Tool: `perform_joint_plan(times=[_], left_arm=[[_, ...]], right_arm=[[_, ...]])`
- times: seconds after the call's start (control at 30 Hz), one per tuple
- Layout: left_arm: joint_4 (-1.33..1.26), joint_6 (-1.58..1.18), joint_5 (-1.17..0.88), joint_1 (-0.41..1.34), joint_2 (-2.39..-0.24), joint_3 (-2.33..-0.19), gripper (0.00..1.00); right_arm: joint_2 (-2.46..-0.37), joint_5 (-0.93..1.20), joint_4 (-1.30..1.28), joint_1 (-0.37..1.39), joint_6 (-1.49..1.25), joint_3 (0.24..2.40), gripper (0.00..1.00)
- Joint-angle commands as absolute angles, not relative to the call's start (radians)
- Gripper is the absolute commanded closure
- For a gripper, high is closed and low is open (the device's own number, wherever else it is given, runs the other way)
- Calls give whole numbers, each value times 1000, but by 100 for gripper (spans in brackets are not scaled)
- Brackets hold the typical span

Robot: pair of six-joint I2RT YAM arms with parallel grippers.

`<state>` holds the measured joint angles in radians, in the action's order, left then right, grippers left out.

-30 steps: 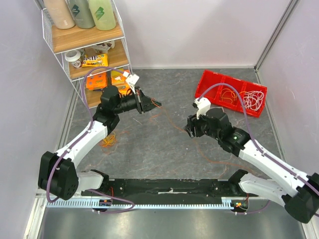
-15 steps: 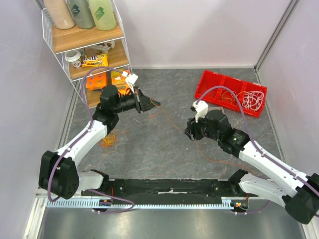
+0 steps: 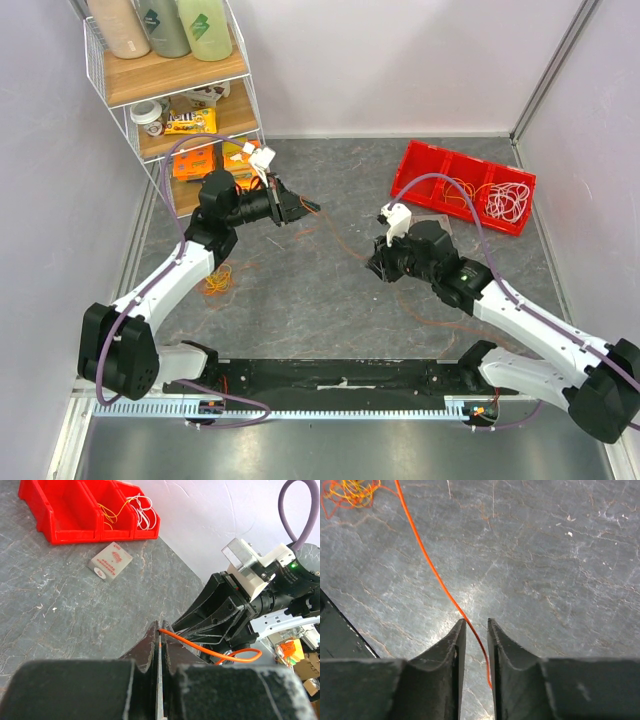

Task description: Untangle the cables

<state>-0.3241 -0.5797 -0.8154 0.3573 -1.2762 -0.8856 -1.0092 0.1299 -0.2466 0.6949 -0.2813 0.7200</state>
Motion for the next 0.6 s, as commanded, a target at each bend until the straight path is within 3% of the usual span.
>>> perform_joint_plan(times=[0.0,0.17,0.4,0.57], left_arm=[[-365,-598,-838,353,-1239,-922,98],[-365,-589,-833,351,-1224,-920,98],[-266,-572,-767,331,-1215,-946,98],[-203,-552,-727,316,-1223,-962,97]], right_arm=[[-1048,144,-100,699,-313,755,74],[-1170,132,-78,701,-316,863,100],[-1267,-177,-107,690,-359,1130,100],[-1359,-202,-150,615,-425,1336,100]])
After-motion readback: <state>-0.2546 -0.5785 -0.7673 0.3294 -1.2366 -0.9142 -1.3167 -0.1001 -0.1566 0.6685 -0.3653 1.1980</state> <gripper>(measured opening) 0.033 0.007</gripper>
